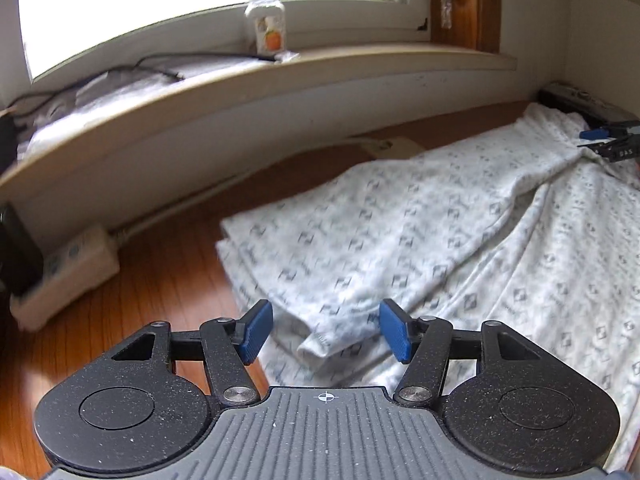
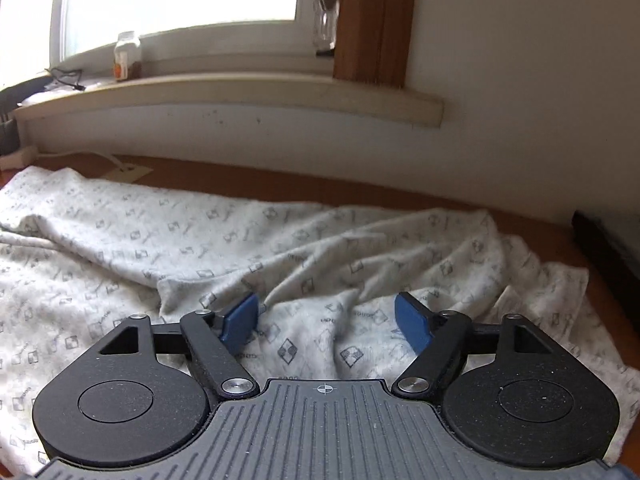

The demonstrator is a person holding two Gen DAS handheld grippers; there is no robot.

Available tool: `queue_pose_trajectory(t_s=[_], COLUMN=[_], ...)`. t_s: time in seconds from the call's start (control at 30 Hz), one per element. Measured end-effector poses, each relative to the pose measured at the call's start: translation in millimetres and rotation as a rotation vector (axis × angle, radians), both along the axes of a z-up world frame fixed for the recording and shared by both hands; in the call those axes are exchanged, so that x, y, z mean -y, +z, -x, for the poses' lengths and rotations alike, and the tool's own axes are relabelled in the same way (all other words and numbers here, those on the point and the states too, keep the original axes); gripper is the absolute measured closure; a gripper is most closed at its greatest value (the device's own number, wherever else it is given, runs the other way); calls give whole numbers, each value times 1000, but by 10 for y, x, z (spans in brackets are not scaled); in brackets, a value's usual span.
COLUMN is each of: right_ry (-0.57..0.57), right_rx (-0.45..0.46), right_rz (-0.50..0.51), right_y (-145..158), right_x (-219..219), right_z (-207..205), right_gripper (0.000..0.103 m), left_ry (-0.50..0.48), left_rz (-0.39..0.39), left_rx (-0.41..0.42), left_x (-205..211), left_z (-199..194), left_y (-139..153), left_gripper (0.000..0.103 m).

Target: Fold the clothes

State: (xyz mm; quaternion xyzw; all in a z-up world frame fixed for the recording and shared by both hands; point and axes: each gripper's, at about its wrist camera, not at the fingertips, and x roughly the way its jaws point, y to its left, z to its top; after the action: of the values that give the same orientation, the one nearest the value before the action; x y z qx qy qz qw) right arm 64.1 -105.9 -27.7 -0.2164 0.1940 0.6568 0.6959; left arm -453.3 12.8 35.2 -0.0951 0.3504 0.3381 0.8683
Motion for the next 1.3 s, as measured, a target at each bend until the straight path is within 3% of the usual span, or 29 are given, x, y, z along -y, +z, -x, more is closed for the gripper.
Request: queue_pose_trajectory(t_s=[0.03, 0.07, 0.1, 0.13, 0.17, 0.37, 0.43, 0.5, 0.57, 0.63, 0.73, 0.9, 0.97, 1.07, 1.3], right_ry=[0, -1, -1, -2, -2, -1, -3, -5, -5, -4, -3, -1, 0, 1, 19], right_rx=[-10, -18, -23, -29, -35, -29, -30, -29, -27, -26, -27, -31, -32, -35, -63], right_rz=[2, 3, 3, 4, 4, 2, -1, -5, -6, -6, -8, -11, -11, -13, -27], right_y=[-3, -6, -7, -9, -11, -3, -4, -3, -3, -2, -2, -1, -2, -2, 18], right_x=[1, 1, -1, -3, -5, 17, 17, 19, 20, 21, 23, 24, 23, 24, 36], right_z=[-1, -6, -13, -21, -28, -20, -27, -31, -27, -23, -24, -33, -37, -45, -81], right_gripper=[27, 27, 27, 27, 27, 27, 27, 27, 26, 26, 26, 26, 26, 25, 21], left_ry=[3, 0, -4, -8, 2, 27, 31, 42, 57, 61, 38, -49, -25, 60, 184], left_rz=[8, 14, 20, 26, 23, 49, 47, 34, 6, -16, -38, -78, -85, -76, 52], left_rx=[16, 29, 41, 54, 63, 95, 72, 55, 57, 72, 92, 69, 29, -3, 47], left_x=[-7, 4, 16, 28, 47, 124, 132, 137, 125, 97, 44, -188, -375, -638, -1000], left_z=[26, 44, 62, 79, 104, 303, 287, 262, 217, 125, -147, -773, -906, -818, -274], left_y=[-11, -8, -4, -1, 19, 110, 112, 131, 181, 250, 353, 400, 334, 227, 42], left_gripper=[45, 62, 72, 92, 97, 97, 95, 82, 48, 34, 23, 22, 23, 27, 32])
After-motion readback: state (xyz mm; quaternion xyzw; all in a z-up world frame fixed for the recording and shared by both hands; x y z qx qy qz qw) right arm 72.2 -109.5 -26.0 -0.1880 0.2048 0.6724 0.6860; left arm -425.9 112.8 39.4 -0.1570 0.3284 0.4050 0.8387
